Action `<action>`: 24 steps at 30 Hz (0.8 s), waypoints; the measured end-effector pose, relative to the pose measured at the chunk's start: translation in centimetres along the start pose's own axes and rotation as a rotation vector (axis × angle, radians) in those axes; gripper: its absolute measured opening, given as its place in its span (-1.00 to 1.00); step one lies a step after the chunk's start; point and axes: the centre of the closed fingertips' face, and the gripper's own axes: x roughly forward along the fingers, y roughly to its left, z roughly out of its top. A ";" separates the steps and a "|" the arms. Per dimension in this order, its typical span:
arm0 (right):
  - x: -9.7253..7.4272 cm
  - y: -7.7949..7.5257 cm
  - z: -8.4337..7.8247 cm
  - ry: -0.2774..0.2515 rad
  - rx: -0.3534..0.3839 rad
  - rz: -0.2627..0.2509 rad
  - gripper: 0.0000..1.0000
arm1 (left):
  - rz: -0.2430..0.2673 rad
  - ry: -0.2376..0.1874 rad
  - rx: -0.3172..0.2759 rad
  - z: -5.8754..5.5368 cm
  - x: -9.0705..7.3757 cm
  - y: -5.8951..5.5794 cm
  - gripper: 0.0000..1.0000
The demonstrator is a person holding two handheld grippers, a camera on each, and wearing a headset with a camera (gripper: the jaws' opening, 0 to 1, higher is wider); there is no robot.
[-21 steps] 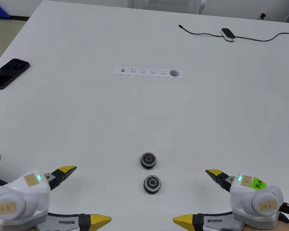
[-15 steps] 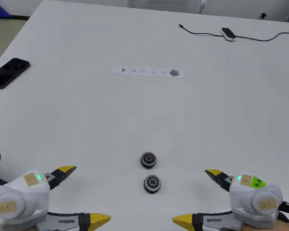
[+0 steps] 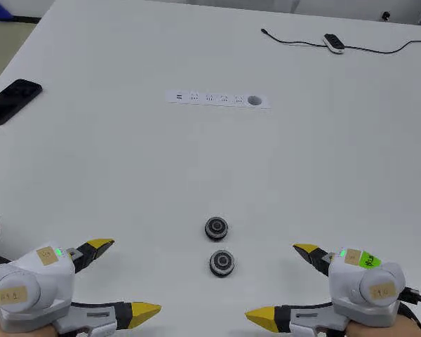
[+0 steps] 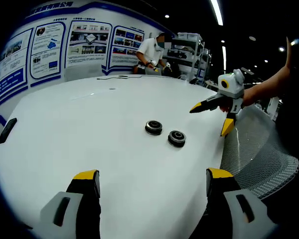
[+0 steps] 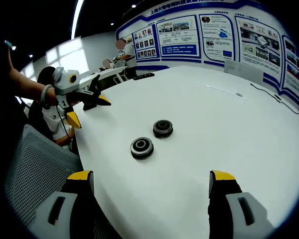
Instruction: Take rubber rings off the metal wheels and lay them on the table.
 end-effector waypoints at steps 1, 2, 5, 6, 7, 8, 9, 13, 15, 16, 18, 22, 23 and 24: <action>0.1 0.1 0.0 0.001 0.002 0.001 0.93 | 0.000 0.002 0.003 0.0 0.0 0.0 0.77; 0.2 0.1 0.0 0.003 0.004 0.003 0.91 | -0.001 0.002 0.004 0.0 0.1 0.1 0.76; 0.4 0.3 0.1 0.003 0.008 0.006 0.88 | -0.002 0.009 0.005 0.0 0.3 0.1 0.71; 0.5 0.4 0.2 0.003 0.010 0.009 0.86 | -0.005 0.011 0.002 0.0 0.3 0.0 0.69; 0.6 0.5 0.2 0.006 0.017 0.016 0.82 | -0.006 0.009 0.006 0.0 0.4 0.1 0.68; 0.7 0.5 0.2 0.005 0.020 0.016 0.80 | -0.007 0.010 0.009 0.1 0.5 0.1 0.66; 0.8 0.6 0.2 0.005 0.024 0.020 0.79 | -0.012 0.011 0.007 0.2 0.5 -0.1 0.65; 1.0 0.9 0.3 0.005 0.036 0.033 0.70 | -0.018 0.013 0.010 0.3 0.8 -0.1 0.58; 1.1 1.0 0.4 0.005 0.037 0.036 0.67 | -0.021 0.011 0.015 0.5 0.9 -0.1 0.54; 1.1 1.1 0.4 0.005 0.040 0.038 0.67 | -0.023 0.011 0.015 0.5 1.0 -0.1 0.53; 1.2 1.1 0.4 0.006 0.044 0.042 0.65 | -0.026 0.011 0.017 0.4 1.1 0.0 0.49; 1.3 1.3 0.2 0.016 0.053 0.051 0.58 | -0.032 0.013 0.023 0.6 1.4 -0.1 0.44; 1.3 1.3 0.2 0.017 0.054 0.053 0.56 | -0.033 0.015 0.021 0.6 1.5 -0.1 0.43; 1.3 1.4 0.2 0.019 0.057 0.056 0.53 | -0.037 0.015 0.023 0.6 1.5 -0.2 0.39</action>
